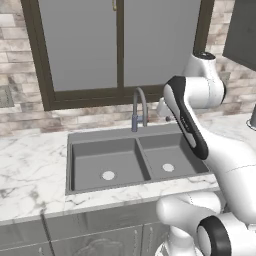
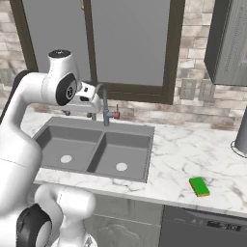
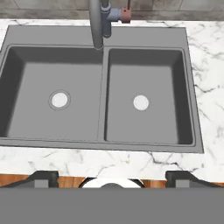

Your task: Soak the sponge with water for a few seconds and then drop it inside the sink.

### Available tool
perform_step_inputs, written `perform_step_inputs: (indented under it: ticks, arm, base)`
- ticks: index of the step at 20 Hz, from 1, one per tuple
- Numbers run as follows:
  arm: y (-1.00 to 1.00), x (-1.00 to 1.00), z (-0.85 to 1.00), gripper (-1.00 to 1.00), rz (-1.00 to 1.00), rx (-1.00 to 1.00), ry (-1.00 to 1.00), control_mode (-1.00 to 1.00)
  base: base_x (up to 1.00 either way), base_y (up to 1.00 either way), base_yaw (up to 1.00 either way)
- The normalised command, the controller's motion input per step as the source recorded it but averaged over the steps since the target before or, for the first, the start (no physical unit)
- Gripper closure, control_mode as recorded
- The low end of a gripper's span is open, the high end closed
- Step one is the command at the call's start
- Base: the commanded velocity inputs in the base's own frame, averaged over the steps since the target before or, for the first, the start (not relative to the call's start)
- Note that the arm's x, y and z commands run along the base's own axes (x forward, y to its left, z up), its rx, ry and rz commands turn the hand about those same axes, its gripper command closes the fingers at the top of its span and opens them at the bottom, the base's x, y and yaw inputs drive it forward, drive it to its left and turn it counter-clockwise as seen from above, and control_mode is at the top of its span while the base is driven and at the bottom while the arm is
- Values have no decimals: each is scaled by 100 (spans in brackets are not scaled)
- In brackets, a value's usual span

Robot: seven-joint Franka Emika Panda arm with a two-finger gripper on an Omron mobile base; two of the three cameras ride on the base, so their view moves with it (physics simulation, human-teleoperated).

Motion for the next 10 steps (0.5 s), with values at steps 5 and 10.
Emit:
perform_step_inputs:
  ticks: [5, 10]
  arm:
    - [-8, -9, 0, -100, 0, 0, -12, -100]
    - [-18, 0, 0, -100, 0, 0, -23, -100]
  base:
    - [0, 0, 0]
    - [0, 0, 0]
